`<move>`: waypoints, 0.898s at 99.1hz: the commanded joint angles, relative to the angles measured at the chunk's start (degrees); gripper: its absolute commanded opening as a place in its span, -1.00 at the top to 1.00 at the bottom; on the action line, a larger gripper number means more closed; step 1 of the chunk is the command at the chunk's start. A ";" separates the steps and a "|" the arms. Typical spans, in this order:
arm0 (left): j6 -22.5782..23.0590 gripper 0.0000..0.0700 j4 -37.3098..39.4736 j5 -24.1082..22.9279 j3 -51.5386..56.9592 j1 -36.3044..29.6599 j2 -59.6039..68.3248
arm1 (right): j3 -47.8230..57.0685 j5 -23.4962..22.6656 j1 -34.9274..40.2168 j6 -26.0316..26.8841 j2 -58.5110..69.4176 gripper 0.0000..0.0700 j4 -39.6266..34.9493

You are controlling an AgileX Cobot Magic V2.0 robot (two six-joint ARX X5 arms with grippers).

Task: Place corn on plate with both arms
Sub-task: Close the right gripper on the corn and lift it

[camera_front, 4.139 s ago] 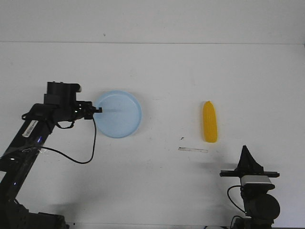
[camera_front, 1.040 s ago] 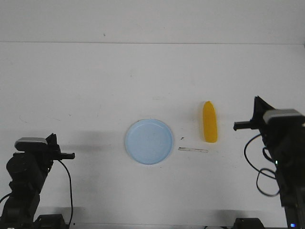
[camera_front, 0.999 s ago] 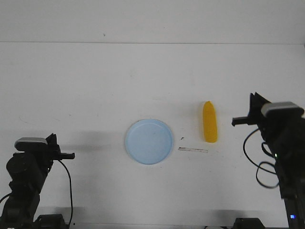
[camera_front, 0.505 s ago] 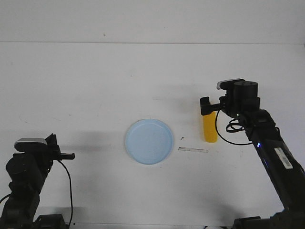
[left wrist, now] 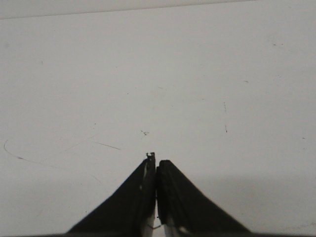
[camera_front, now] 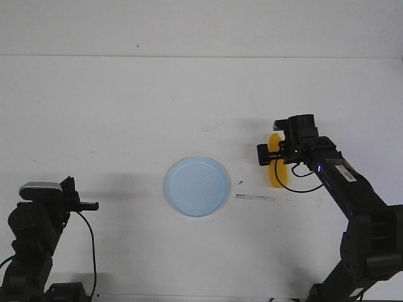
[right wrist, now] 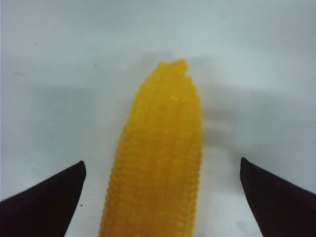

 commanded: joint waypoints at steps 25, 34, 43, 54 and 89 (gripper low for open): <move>0.31 1.00 0.39 0.00 0.72 0.07 0.04 | 0.92 -0.02 2.71 0.76 2.86 -0.04 -1.86; 0.33 1.00 0.39 0.00 0.72 0.07 0.04 | 0.92 0.20 3.21 0.79 2.86 0.41 -1.90; 0.31 1.00 0.39 0.00 0.72 0.07 0.04 | 0.92 2.27 3.26 0.92 2.75 0.47 -1.90; 0.31 1.00 0.37 0.02 0.72 0.07 0.02 | 1.22 5.44 3.26 0.66 1.20 0.47 -3.06; 0.31 1.00 0.15 0.00 0.72 0.07 -0.72 | 5.92 2.03 7.13 -0.11 -11.67 0.48 -1.97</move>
